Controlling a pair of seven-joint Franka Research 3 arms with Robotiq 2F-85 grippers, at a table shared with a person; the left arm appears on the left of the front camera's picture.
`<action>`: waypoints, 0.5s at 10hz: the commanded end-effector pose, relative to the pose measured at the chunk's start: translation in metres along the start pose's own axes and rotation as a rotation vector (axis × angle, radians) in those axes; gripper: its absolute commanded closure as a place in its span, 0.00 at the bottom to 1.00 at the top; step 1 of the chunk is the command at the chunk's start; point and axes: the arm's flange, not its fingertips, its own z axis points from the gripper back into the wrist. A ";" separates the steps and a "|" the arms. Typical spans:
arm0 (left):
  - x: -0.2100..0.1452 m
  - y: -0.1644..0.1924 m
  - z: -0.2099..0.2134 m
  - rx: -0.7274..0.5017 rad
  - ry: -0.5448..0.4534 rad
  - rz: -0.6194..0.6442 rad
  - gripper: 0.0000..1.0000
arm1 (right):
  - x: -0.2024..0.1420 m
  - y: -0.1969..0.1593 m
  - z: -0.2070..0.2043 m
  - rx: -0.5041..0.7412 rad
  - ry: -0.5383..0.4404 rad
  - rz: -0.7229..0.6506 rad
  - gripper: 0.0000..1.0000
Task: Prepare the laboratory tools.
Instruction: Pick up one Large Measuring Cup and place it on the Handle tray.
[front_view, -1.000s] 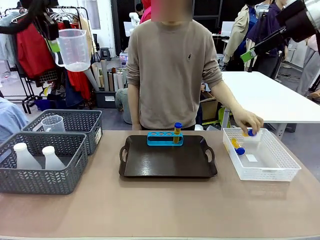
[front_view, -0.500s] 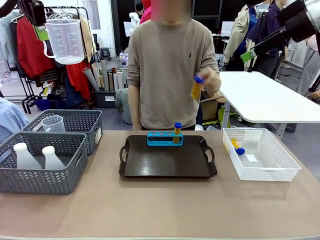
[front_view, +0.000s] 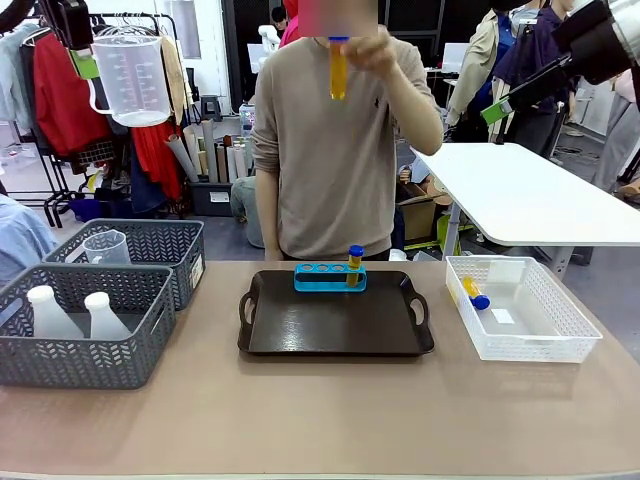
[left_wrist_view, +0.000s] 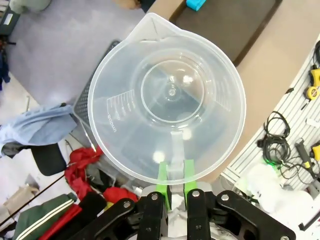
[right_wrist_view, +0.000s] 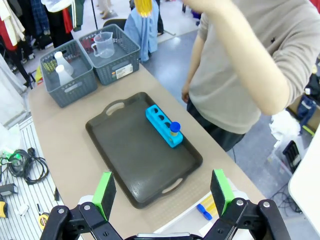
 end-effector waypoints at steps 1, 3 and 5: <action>-0.002 -0.001 0.001 0.006 0.004 0.005 1.00 | 0.000 0.001 -0.001 0.007 -0.009 0.001 0.00; -0.002 -0.003 0.010 -0.022 0.016 -0.026 1.00 | 0.000 0.001 -0.001 0.007 -0.009 0.001 0.00; 0.006 -0.010 0.017 -0.031 0.009 -0.074 1.00 | 0.000 0.001 -0.001 0.007 -0.009 0.001 0.00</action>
